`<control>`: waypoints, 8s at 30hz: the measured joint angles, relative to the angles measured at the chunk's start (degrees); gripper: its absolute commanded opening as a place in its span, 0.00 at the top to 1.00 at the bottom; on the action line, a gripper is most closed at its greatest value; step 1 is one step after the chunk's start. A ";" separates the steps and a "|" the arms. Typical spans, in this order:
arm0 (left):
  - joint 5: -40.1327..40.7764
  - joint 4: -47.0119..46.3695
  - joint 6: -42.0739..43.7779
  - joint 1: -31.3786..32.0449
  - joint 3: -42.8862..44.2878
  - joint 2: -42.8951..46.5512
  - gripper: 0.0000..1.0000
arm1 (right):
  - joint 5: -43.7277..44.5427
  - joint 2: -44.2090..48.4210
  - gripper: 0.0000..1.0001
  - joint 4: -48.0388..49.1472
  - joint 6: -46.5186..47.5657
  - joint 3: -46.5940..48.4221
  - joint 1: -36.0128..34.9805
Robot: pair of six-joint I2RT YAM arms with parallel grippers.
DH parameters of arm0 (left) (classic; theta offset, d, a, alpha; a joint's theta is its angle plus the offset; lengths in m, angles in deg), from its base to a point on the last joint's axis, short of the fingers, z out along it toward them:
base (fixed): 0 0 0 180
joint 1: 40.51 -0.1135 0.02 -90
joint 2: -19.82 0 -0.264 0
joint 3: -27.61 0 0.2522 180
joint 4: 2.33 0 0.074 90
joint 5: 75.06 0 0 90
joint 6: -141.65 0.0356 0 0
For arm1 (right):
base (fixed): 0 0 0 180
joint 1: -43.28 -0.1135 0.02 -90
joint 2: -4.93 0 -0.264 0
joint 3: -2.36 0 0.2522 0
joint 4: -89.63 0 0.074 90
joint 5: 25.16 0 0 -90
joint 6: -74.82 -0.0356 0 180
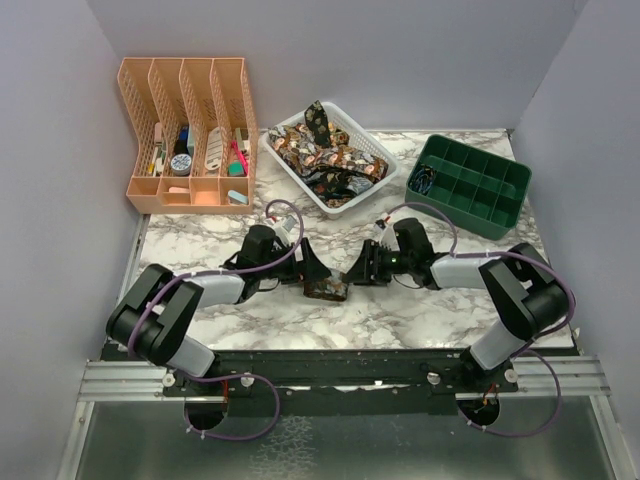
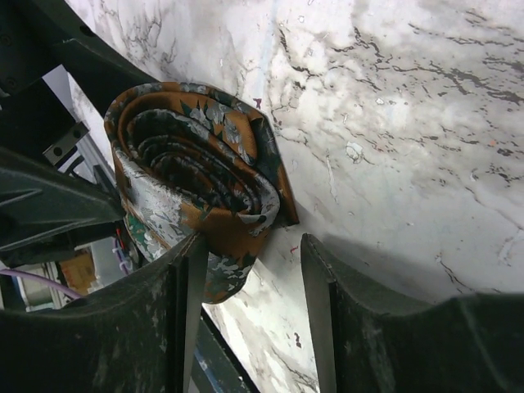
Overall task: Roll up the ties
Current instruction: Pick up the tie at the center of the board, then place the tie in the storage box.
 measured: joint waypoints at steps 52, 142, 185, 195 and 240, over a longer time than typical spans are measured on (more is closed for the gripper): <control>-0.87 4.13 3.58 0.52 -1.25 2.82 0.09 | -3.26 -4.42 0.57 6.10 -2.43 -1.55 0.00; -2.56 4.85 16.90 6.93 -2.49 9.97 1.00 | -11.98 12.00 0.22 -6.45 44.35 3.06 -0.09; 4.76 4.70 36.37 13.27 -6.73 22.69 1.00 | -25.70 -8.07 0.38 -40.98 84.78 25.83 -11.52; 4.83 4.83 36.39 13.64 -7.15 23.47 1.00 | -24.72 -8.07 0.70 -38.38 82.12 24.72 -11.50; 43.01 26.58 18.67 13.53 -5.62 59.63 0.01 | 52.50 9.92 0.99 -33.40 30.32 27.80 -1.84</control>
